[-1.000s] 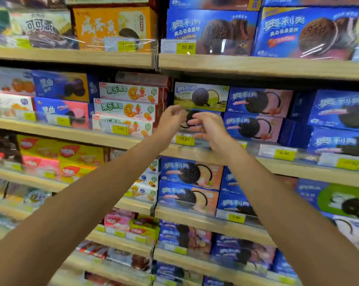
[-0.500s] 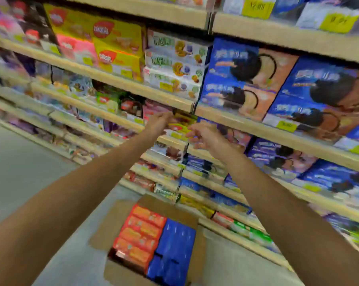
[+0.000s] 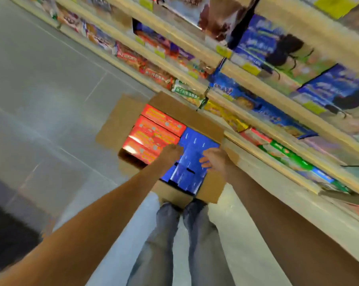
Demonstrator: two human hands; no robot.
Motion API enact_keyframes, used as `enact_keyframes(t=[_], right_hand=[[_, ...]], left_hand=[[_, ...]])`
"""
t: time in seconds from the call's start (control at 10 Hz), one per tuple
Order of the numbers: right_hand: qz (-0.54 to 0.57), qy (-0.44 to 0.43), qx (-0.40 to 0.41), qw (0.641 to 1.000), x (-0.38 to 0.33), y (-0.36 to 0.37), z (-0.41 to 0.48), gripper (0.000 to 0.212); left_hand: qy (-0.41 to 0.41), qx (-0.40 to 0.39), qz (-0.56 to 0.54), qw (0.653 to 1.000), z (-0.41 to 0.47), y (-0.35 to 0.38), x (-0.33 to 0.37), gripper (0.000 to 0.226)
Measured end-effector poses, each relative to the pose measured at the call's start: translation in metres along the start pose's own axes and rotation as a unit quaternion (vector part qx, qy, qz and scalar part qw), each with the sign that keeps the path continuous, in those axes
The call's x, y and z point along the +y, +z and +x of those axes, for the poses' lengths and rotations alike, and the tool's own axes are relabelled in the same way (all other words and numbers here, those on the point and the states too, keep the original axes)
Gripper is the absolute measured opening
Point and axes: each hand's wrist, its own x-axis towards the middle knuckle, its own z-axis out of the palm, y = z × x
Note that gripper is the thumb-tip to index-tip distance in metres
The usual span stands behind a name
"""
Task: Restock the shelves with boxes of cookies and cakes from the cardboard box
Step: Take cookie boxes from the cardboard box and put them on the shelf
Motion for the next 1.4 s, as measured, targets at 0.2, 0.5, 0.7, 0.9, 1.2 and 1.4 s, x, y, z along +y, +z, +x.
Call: enact_keyframes(t=[0.2,0.5,0.7,0.9,1.2,1.4], right_hand=[[-0.122,-0.007,0.005,0.992,0.116,0.030,0.118,0.014],[-0.204,-0.053,0.036,0.977,0.222,0.065,0.231,0.045],[-0.287,-0.137,0.113,0.941,0.245,0.084,0.254,0.045],[-0.329,-0.147,0.129,0.924,0.254,0.094,0.259,0.052],[-0.132,-0.063,0.159,0.976,0.225,0.091,0.234,0.037],[-0.113,-0.016,0.132,0.985,0.183,0.054,0.175,0.039]], left_hand=[[-0.113,-0.057,-0.055,0.990,0.074,0.056,-0.116,0.020],[-0.204,-0.060,0.017,0.977,0.167,0.132,-0.242,0.035],[-0.299,-0.059,-0.236,0.923,0.189,0.143,-0.267,0.017],[-0.302,-0.087,-0.351,0.882,0.194,0.133,-0.271,0.042],[-0.296,-0.143,-0.377,0.866,0.153,0.117,-0.248,0.037],[-0.220,-0.202,-0.083,0.951,0.112,0.101,-0.189,0.029]])
